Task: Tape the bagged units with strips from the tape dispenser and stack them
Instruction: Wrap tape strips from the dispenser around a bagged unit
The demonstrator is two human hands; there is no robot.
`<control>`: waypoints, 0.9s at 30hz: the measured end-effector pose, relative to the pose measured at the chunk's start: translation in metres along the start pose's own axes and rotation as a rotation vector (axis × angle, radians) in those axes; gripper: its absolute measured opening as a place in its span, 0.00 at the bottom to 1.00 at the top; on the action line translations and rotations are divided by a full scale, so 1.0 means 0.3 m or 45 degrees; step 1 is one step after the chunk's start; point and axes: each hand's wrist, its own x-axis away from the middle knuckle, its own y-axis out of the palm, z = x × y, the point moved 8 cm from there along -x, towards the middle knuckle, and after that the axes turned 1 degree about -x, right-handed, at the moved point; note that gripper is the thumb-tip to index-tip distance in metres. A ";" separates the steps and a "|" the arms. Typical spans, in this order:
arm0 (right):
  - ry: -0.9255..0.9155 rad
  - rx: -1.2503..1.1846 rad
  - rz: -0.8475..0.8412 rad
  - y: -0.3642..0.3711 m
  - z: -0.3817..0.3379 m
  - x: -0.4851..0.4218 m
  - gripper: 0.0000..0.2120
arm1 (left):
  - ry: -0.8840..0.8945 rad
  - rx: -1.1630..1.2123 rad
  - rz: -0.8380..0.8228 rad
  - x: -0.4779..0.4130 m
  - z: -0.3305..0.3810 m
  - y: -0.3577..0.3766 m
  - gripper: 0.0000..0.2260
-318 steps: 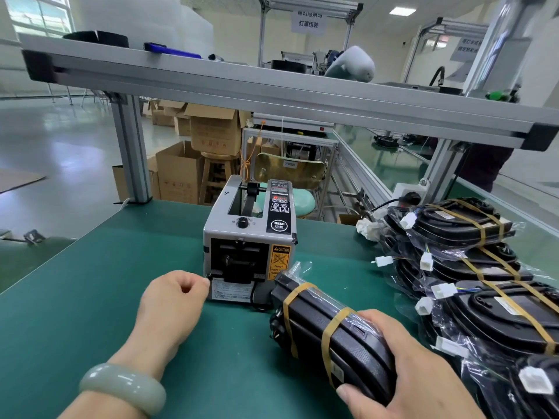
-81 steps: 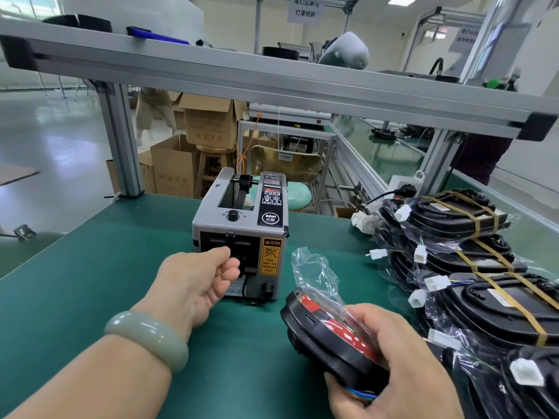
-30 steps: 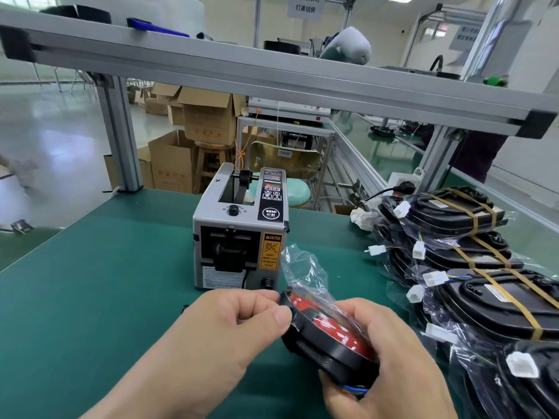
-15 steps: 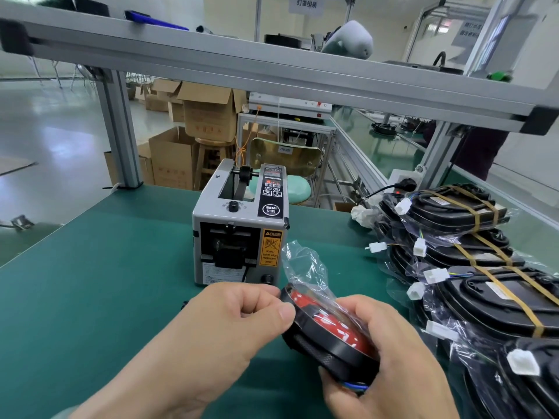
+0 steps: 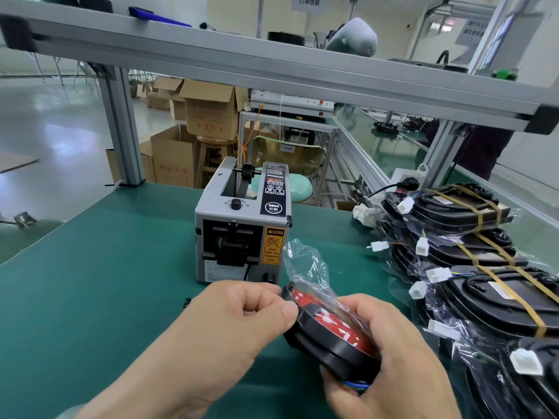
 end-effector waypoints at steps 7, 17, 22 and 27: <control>-0.008 0.001 0.005 0.000 0.005 0.002 0.30 | 0.030 -0.022 0.047 -0.001 -0.001 -0.004 0.17; -0.025 -0.003 -0.034 0.002 0.007 0.006 0.30 | 0.117 -0.215 0.151 0.007 0.016 -0.007 0.10; -0.007 -0.058 -0.056 0.010 0.009 0.005 0.30 | -0.027 0.025 0.164 -0.004 -0.047 -0.017 0.20; 0.009 -0.103 -0.078 0.008 0.016 0.007 0.30 | -0.384 0.508 0.104 -0.020 -0.144 0.018 0.11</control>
